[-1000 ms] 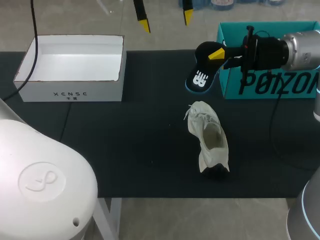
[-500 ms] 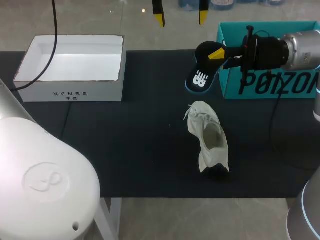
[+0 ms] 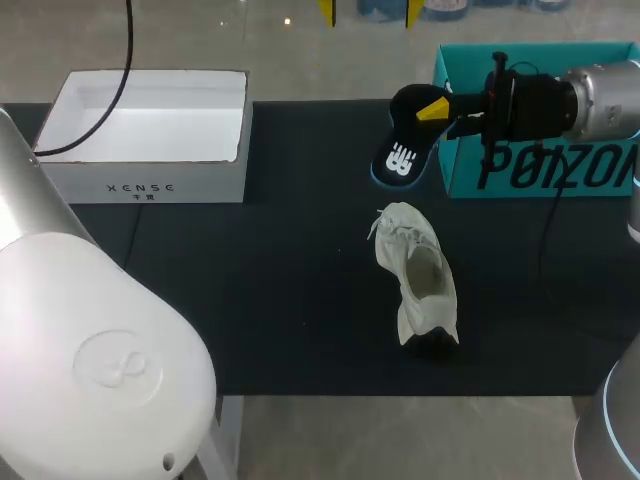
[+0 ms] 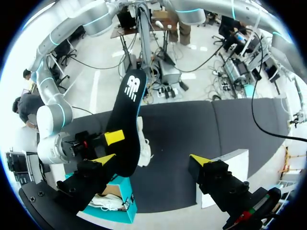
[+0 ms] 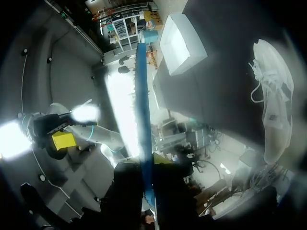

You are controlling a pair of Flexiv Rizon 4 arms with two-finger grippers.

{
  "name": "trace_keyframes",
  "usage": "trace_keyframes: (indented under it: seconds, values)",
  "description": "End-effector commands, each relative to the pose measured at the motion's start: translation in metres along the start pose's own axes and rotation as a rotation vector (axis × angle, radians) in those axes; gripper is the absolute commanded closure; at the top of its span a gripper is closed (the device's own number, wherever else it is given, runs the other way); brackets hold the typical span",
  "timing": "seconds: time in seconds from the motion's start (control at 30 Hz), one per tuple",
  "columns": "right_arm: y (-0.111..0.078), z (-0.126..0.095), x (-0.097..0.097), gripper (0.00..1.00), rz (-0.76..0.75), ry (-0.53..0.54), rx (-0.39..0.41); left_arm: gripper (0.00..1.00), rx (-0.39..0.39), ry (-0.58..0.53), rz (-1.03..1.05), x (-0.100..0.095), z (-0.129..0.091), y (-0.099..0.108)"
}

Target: Take the shoe out of the shoebox, open the shoe tongue, remove and reinsert the insole, then place the shoe into the shoebox

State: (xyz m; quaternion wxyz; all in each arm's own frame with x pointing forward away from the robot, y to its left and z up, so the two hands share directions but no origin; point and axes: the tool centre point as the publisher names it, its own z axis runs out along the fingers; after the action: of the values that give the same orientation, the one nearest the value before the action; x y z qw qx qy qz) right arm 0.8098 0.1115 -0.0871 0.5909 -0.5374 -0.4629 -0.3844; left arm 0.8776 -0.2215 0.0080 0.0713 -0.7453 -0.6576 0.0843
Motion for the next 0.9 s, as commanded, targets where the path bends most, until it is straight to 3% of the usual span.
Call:
trace_keyframes:
  seconds: [0.03, 0.23, 0.43, 0.9]
  values:
    - [-0.006, -0.003, -0.002, 1.00, 0.006, -0.030, 0.009, 0.00, 0.001, 0.020, 0.001, -0.002, -0.002, 0.001]
    - [-0.019, -0.003, -0.003, 1.00, 0.003, -0.025, 0.016, 0.00, 0.001, 0.020, 0.001, -0.002, -0.002, 0.001]
    - [-0.021, 0.003, 0.002, 1.00, -0.015, -0.047, 0.039, 0.00, 0.001, 0.020, 0.001, -0.002, -0.002, 0.001]
    - [-0.029, 0.005, -0.010, 1.00, 0.023, -0.069, 0.025, 0.00, 0.001, 0.020, 0.001, -0.002, -0.002, 0.001]
